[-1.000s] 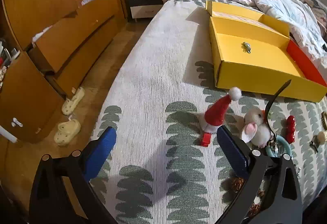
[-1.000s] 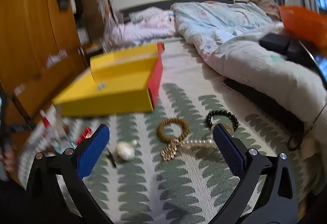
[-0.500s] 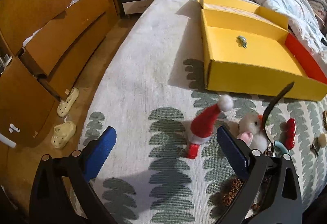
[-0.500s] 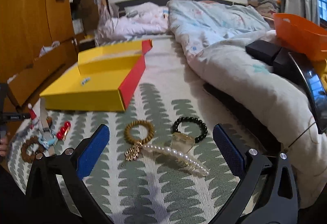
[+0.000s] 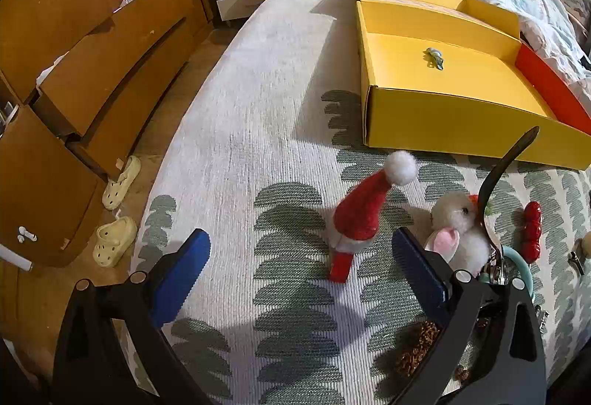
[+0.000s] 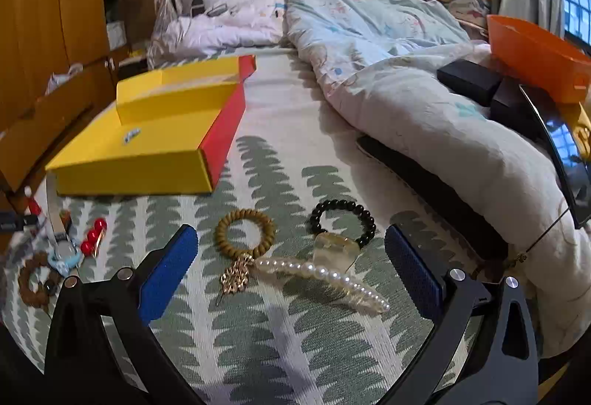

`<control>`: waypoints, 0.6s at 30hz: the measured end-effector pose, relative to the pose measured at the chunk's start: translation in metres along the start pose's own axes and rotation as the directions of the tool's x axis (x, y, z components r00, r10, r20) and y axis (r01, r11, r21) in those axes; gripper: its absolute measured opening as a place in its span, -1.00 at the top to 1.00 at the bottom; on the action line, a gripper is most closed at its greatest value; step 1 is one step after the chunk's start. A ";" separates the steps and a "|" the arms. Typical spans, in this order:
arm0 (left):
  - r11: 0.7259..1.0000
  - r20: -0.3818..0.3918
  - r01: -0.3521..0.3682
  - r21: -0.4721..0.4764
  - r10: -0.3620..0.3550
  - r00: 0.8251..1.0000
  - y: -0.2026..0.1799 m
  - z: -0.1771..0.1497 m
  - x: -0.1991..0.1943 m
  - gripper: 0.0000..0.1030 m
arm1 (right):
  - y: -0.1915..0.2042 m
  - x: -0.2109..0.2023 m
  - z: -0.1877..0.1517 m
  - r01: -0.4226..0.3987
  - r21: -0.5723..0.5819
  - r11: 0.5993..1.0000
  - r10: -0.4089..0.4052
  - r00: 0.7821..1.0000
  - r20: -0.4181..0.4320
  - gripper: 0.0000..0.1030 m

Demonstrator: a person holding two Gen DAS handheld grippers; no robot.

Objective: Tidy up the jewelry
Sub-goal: 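Move the left gripper toward the red Santa-hat figure while the right approaches the black bead bracelet, then grasp the red Santa-hat figure with the left gripper while the right grasps the black bead bracelet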

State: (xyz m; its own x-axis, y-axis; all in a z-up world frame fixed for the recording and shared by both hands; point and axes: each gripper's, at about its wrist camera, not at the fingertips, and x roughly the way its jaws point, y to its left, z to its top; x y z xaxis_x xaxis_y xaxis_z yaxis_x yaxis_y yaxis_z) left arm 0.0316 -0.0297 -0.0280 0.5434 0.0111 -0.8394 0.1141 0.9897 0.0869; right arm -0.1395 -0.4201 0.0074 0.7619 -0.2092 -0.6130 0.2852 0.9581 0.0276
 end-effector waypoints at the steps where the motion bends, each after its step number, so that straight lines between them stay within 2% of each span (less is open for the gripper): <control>1: 1.000 -0.001 -0.001 0.001 0.001 1.000 -0.001 0.000 0.001 -0.89 | -0.004 0.000 0.002 -0.001 0.009 1.000 0.001 1.000 0.003 -0.94; 5: 1.000 -0.004 0.003 0.000 -0.003 1.000 -0.002 0.003 0.004 -0.89 | -0.021 0.010 0.020 -0.005 0.065 0.998 0.007 1.000 -0.019 -0.94; 8: 1.000 -0.009 0.004 0.000 -0.004 1.000 -0.004 0.008 0.007 -0.89 | -0.027 0.029 0.036 0.007 0.077 0.997 -0.001 0.997 -0.078 -0.94; 11: 1.000 -0.015 0.007 -0.009 -0.007 1.000 -0.002 0.012 0.011 -0.89 | -0.031 0.055 0.045 0.029 0.111 0.993 -0.008 0.982 -0.189 -0.94; 14: 0.998 -0.038 0.045 -0.033 -0.046 0.998 0.003 0.016 0.017 -0.89 | -0.036 0.072 0.045 0.060 0.143 0.988 -0.023 0.969 -0.246 -0.94; 18: 0.995 -0.074 0.077 -0.069 -0.082 0.994 0.011 0.019 0.026 -0.89 | -0.035 0.091 0.044 0.088 0.112 0.990 -0.050 0.951 -0.304 -0.94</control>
State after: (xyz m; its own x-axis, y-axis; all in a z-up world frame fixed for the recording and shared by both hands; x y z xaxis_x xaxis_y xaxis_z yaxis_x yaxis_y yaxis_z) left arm 0.0626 -0.0209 -0.0384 0.4694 -0.0596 -0.8810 0.0977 0.9951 -0.0152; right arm -0.0548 -0.4815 -0.0144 0.5335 -0.1873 -0.8248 0.4145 0.9079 0.0620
